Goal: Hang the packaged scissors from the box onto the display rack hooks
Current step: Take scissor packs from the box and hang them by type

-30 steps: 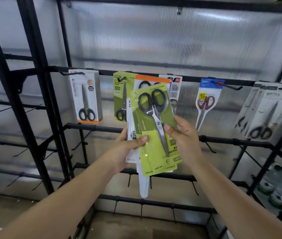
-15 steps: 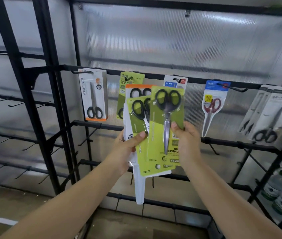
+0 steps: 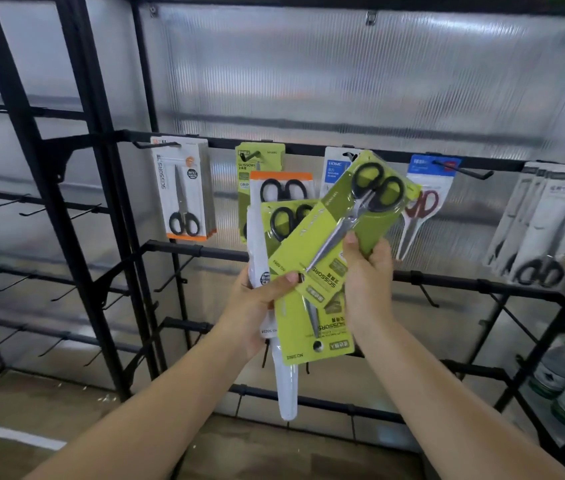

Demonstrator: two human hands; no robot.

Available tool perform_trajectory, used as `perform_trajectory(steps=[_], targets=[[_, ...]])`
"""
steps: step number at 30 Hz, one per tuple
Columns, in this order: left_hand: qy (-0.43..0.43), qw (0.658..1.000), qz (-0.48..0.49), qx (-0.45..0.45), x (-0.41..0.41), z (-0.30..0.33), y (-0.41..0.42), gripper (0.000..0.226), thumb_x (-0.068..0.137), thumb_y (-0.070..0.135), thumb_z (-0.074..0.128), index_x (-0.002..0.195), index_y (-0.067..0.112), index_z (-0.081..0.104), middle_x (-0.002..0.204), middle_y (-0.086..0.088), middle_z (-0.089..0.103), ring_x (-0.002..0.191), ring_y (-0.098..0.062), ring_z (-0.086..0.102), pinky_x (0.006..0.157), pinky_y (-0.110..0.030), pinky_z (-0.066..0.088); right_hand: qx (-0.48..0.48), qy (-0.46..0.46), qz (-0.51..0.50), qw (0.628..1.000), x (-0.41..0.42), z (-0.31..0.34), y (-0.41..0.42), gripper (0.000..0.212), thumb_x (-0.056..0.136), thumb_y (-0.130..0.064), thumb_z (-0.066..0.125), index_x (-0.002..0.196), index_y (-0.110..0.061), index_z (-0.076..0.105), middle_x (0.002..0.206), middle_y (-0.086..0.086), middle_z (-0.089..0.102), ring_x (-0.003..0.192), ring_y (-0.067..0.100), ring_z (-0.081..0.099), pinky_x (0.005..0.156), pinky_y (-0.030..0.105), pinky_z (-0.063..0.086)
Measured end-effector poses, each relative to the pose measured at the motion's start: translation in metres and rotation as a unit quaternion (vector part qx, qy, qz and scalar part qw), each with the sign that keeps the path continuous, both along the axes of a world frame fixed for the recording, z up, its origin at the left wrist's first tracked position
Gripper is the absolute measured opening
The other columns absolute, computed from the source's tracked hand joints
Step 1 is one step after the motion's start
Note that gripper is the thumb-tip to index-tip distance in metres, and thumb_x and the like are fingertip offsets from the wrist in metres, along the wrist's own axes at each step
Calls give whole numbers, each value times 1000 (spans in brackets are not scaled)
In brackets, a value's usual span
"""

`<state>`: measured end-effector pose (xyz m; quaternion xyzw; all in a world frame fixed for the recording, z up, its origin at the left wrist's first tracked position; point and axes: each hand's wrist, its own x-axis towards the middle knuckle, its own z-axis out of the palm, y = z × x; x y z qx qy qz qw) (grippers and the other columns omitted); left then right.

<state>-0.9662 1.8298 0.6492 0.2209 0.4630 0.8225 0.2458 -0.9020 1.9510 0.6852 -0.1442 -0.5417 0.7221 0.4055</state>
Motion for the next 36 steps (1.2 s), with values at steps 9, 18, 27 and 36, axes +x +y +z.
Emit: perform_trajectory(steps=[9,18,27,36], targets=[[47,993,82,-76,-40,1,-43,37,58,7,73,93,18,65,81,-2,75,67,-19,72,51,-28,55,112,-64,190,973,23,32,77,57,71,3,66,113,-30,49,102,7,66,79,19,68,61,34,56],[8,987,151,-58,-43,-13,-63,31,68,13,70,98,19,64,87,-2,75,75,-19,72,54,-32,56,250,-97,172,948,11,-9,62,69,61,22,71,92,-39,63,111,-1,61,109,27,58,93,51,48],[3,981,189,-49,-77,-2,-97,20,82,5,65,95,21,63,76,6,74,64,-10,71,48,-26,54,17,126,59,990,-24,-19,-4,58,68,23,60,100,-24,55,88,-10,71,85,10,66,73,32,57],[23,991,124,-46,-106,1,-108,21,81,7,65,94,24,62,78,5,74,67,-12,71,55,-31,55,-58,146,-74,985,-56,-26,-55,54,75,14,64,106,-28,50,98,-2,66,83,7,68,66,21,54]])
